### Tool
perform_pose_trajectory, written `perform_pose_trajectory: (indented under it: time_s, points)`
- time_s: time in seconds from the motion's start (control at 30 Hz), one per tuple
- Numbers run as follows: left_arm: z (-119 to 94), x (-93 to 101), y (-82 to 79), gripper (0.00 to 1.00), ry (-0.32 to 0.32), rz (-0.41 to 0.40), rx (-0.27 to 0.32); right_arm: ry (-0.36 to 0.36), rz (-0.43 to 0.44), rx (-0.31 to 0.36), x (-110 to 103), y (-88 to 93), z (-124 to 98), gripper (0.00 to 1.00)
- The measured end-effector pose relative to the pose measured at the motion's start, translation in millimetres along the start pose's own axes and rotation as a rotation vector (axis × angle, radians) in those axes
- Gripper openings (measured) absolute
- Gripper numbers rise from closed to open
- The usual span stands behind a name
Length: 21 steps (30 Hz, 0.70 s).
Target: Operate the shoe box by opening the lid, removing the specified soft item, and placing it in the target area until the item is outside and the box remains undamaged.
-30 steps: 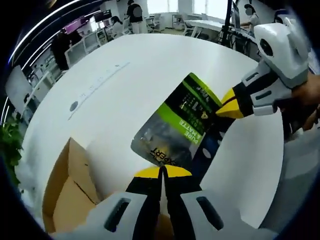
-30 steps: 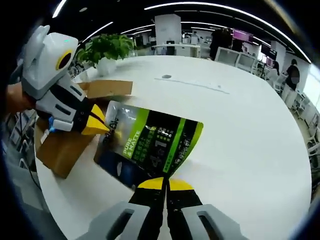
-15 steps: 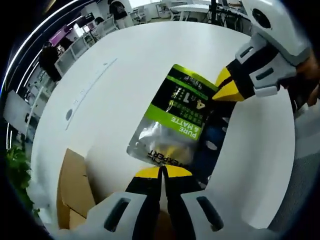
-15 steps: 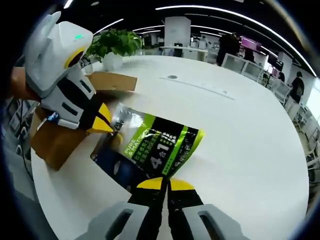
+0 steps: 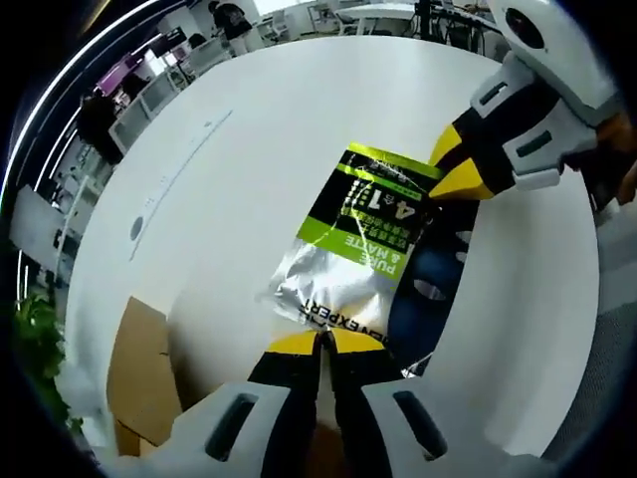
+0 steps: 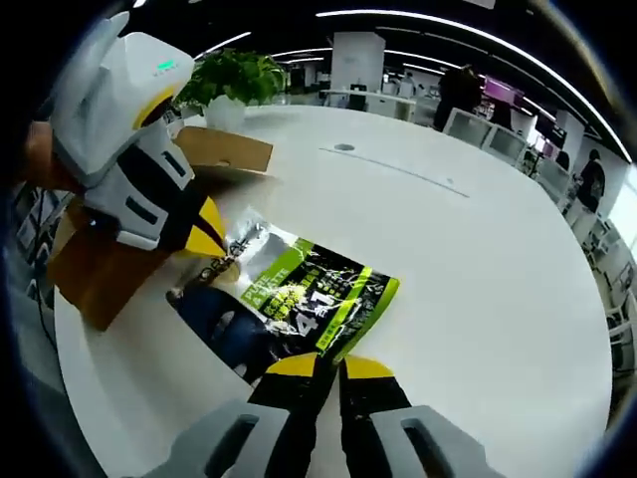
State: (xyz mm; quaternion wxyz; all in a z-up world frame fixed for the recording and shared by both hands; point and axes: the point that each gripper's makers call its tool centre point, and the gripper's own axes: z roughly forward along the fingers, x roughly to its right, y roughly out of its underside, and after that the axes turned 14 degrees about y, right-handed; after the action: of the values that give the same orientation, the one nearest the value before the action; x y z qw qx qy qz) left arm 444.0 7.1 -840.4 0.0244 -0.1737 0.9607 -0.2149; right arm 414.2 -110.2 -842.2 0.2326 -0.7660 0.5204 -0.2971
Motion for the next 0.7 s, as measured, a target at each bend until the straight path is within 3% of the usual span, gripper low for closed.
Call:
perform_pose_trajectory:
  time_s: [0.53, 0.7]
  points:
    - [-11.7, 1.2, 4.7, 0.03, -0.036, 0.026, -0.026, -0.004, -0.017, -0.011, -2.7, 2.3, -0.9, 0.07]
    - [-21.5, 0.9, 0.4, 0.04, -0.055, 0.028, -0.008, 0.001, -0.02, -0.011, -2.3, 2.3, -1.6, 0.07]
